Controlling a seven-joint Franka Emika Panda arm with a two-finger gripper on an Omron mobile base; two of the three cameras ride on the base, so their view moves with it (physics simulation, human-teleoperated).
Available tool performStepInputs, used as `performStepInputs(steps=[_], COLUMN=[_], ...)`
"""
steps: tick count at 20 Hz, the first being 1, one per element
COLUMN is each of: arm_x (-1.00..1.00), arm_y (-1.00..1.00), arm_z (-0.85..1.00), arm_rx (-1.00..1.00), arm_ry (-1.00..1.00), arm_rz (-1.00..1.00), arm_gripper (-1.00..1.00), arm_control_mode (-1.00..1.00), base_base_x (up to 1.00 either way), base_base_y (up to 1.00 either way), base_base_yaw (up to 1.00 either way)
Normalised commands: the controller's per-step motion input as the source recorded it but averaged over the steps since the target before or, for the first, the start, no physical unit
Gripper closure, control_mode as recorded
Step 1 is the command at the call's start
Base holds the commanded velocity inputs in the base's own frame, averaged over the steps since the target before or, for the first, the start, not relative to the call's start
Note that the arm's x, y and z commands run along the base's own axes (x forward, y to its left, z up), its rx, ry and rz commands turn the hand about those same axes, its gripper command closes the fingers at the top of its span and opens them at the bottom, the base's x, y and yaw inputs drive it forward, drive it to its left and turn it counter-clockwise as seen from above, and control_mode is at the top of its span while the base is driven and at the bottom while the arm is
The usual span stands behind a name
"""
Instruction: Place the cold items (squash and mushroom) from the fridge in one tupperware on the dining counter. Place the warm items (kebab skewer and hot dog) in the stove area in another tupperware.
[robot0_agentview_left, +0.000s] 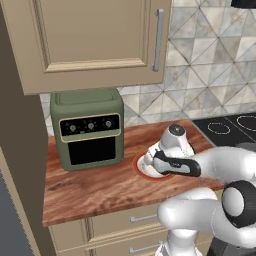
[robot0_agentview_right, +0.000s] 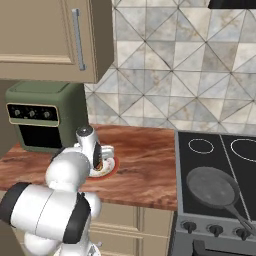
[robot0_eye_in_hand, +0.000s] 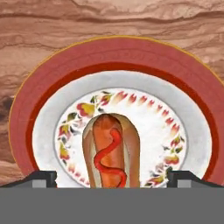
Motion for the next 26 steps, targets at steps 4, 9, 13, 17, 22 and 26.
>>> performStepInputs(steps=[4, 9, 13, 17, 22, 26], arm_x=[0.62, 0.59, 0.15, 0.0, -0.2, -0.56], arm_y=[-0.06, -0.21, -0.04, 0.0, -0.06, -0.25], arm_z=[-0.57, -0.51, -0.58, -0.76, -0.44, -0.01], arm_rx=[-0.02, 0.0, 0.0, 0.0, 0.0, 0.0], arm_ry=[0.1, 0.15, 0.16, 0.22, 0.12, -0.01], arm_rz=[0.05, 0.05, 0.0, 0.0, 0.0, 0.0], arm_gripper=[-1.0, -1.0, 1.0, 1.0, 1.0, 1.0], arm_control_mode=[-1.0, -1.0, -1.0, -1.0, -1.0, -1.0], base_base_x=[0.0, 0.0, 0.0, 0.0, 0.0, 0.0], base_base_y=[0.0, 0.0, 0.0, 0.0, 0.0, 0.0], base_base_yaw=[0.0, 0.0, 0.0, 0.0, 0.0, 0.0])
